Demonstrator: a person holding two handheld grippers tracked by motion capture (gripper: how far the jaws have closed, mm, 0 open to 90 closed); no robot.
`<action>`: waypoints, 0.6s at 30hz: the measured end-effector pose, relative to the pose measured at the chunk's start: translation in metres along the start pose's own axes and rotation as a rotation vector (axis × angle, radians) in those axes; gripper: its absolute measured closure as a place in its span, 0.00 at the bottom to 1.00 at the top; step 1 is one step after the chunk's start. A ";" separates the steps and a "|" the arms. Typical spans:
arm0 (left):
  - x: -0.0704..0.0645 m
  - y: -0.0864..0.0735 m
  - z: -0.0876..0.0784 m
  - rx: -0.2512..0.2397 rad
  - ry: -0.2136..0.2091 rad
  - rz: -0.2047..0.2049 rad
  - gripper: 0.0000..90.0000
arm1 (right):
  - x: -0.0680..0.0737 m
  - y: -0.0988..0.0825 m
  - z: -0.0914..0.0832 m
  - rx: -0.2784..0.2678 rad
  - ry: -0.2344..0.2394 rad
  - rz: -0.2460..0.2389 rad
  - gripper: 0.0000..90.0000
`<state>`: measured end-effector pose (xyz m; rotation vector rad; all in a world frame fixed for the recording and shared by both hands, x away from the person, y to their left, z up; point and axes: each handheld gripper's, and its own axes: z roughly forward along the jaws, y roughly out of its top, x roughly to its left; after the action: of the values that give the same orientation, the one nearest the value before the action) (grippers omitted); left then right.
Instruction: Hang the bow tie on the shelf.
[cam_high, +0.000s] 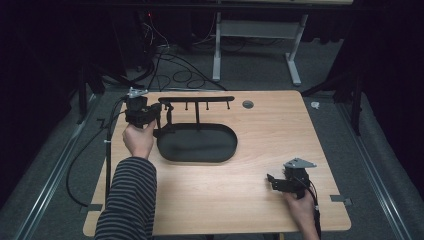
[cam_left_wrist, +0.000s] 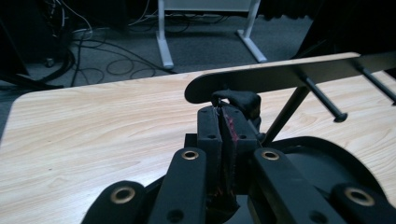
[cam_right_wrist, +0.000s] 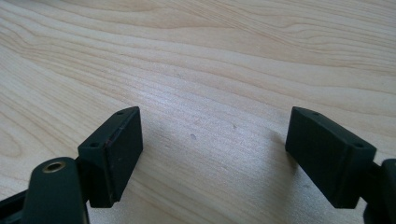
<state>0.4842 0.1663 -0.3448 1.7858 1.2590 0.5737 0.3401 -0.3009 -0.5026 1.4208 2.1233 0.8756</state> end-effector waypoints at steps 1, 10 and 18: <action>0.000 0.000 0.000 0.004 0.006 0.010 0.96 | 0.000 0.000 0.000 0.000 0.000 -0.001 0.22; -0.002 -0.001 -0.008 0.000 0.005 0.019 0.86 | 0.000 0.000 0.000 0.000 0.001 -0.001 0.22; -0.002 -0.002 -0.014 -0.002 -0.016 0.014 0.75 | 0.000 0.000 0.000 -0.002 0.001 -0.003 0.22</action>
<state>0.4718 0.1700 -0.3384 1.7956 1.2352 0.5679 0.3402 -0.3011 -0.5026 1.4165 2.1243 0.8771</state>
